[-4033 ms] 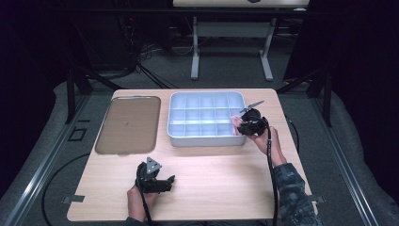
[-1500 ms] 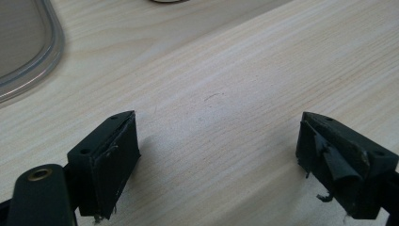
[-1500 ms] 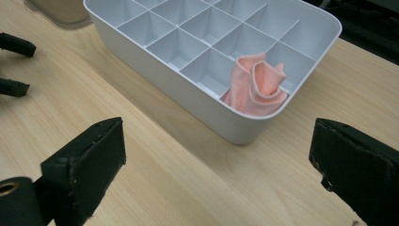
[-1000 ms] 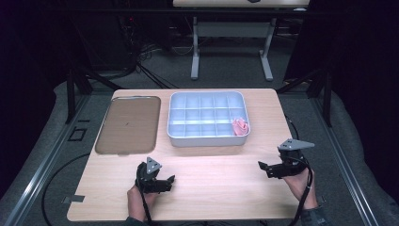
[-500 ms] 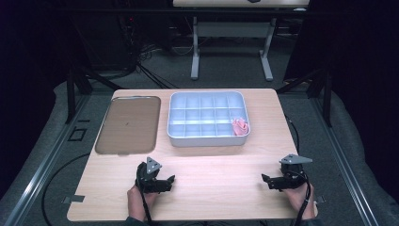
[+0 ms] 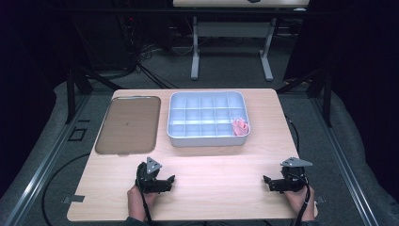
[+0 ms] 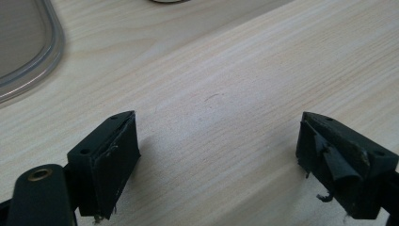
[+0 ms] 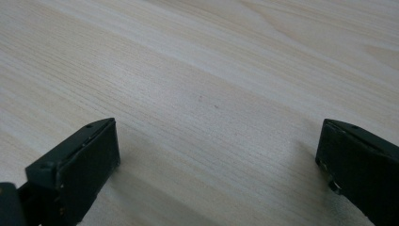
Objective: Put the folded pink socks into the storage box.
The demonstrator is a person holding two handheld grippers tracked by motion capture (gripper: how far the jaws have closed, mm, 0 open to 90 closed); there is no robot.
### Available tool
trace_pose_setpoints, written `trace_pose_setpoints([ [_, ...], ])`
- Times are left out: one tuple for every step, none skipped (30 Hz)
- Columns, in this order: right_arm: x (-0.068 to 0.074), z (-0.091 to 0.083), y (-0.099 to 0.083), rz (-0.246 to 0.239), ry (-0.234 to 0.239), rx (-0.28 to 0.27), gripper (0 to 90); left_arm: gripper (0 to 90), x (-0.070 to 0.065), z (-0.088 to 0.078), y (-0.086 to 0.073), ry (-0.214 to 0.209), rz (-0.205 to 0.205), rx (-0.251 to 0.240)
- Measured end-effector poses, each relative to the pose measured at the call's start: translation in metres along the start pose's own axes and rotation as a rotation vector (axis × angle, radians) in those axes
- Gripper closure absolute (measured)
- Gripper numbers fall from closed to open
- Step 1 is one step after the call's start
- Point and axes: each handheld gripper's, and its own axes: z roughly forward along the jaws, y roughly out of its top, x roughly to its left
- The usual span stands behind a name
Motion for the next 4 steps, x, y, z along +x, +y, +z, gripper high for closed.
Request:
trace_pose_setpoints([
  [0.0,0.0,0.0,0.0,-0.001,0.0,0.0,13.4,0.0,0.0,0.0,0.0,0.0,0.0],
  [0.0001,0.0,0.0,0.001,-0.002,-0.001,0.0,13.4,0.0,0.0,0.0,0.0,0.0,0.0],
  [0.0001,0.0001,0.0001,0.002,-0.002,-0.001,0.0,13.4,0.0001,0.0,0.0,0.0,0.001,0.001],
  [0.0001,0.0002,0.0001,0.002,-0.002,-0.001,0.0,13.4,0.0,0.0,0.0,0.0,0.0,0.0],
])
